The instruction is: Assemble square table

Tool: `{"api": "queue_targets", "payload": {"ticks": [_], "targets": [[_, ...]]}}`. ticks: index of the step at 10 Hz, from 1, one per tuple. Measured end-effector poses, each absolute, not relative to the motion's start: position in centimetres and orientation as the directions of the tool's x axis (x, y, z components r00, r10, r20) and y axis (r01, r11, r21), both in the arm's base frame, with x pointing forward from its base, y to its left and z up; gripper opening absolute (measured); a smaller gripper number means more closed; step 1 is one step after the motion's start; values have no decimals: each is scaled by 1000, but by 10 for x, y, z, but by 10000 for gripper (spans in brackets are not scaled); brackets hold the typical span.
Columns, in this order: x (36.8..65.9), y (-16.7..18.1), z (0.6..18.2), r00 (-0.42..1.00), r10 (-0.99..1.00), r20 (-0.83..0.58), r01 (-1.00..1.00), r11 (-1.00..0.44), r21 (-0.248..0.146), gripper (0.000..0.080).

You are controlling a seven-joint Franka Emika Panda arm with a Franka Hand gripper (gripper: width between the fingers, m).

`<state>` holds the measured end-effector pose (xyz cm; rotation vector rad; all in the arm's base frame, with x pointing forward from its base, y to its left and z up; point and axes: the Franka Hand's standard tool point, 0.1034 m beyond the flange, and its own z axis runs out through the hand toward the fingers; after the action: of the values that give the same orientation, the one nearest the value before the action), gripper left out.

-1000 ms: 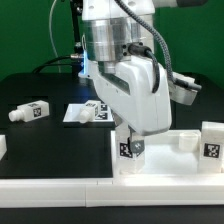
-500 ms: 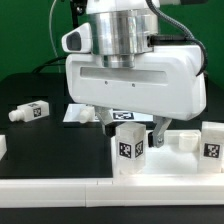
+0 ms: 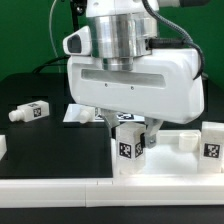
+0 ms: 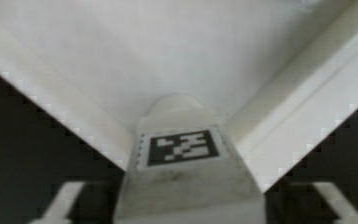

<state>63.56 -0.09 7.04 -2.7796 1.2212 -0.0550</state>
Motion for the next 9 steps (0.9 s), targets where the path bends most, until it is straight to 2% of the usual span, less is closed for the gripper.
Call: {"api": "queue_targets", "payload": {"ticks": [1, 3, 4, 5, 7, 8, 9], "targets": [[636, -1, 70, 645, -764, -14, -760, -640, -110, 288], [636, -3, 71, 429, -903, -42, -900, -423, -105, 284], [635, -3, 70, 263, -962, -72, -961, -255, -104, 284], [635, -1, 69, 95, -990, -105, -991, -84, -102, 284], [636, 2, 69, -135, -979, -156, -984, 151, -94, 284], [636, 2, 69, -160, -973, -165, -980, 177, -92, 284], [636, 2, 69, -124, -979, -163, -985, 140, -96, 284]]}}
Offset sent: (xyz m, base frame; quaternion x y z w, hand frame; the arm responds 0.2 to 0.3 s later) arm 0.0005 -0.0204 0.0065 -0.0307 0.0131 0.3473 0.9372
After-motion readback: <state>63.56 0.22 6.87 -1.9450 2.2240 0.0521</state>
